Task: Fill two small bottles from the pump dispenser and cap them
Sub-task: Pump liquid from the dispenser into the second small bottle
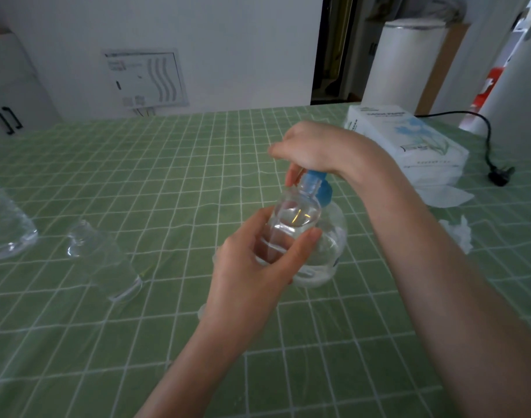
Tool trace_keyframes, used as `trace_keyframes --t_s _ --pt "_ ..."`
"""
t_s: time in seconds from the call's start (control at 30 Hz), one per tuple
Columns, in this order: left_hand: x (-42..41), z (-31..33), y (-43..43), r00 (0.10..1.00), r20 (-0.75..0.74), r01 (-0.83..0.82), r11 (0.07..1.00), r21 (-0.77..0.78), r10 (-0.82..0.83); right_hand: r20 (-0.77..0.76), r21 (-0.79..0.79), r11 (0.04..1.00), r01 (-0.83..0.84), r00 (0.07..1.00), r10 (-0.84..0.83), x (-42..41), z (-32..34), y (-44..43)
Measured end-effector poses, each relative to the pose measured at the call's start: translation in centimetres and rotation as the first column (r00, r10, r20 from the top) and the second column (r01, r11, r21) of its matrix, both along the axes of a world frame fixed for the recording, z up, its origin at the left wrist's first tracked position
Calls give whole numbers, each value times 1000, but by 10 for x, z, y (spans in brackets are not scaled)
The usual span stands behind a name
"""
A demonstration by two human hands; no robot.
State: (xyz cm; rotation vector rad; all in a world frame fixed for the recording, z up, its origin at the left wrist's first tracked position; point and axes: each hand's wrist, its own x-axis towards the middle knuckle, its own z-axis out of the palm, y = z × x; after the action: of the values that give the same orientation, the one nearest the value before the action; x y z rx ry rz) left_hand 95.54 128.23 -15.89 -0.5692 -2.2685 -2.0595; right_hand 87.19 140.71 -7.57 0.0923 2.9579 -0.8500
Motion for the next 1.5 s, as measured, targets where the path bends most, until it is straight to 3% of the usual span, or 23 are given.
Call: trace_keyframes --t_s 1.17,1.5 --pt "0 -2 0 1000 17 -5 1000 -1 5 44 -10 1000 -24 999 24 -1 -10 -2" --pt "0 0 0 1000 11 -6 1000 0 6 -52 -41 999 -19 999 17 -1 -3 -1"
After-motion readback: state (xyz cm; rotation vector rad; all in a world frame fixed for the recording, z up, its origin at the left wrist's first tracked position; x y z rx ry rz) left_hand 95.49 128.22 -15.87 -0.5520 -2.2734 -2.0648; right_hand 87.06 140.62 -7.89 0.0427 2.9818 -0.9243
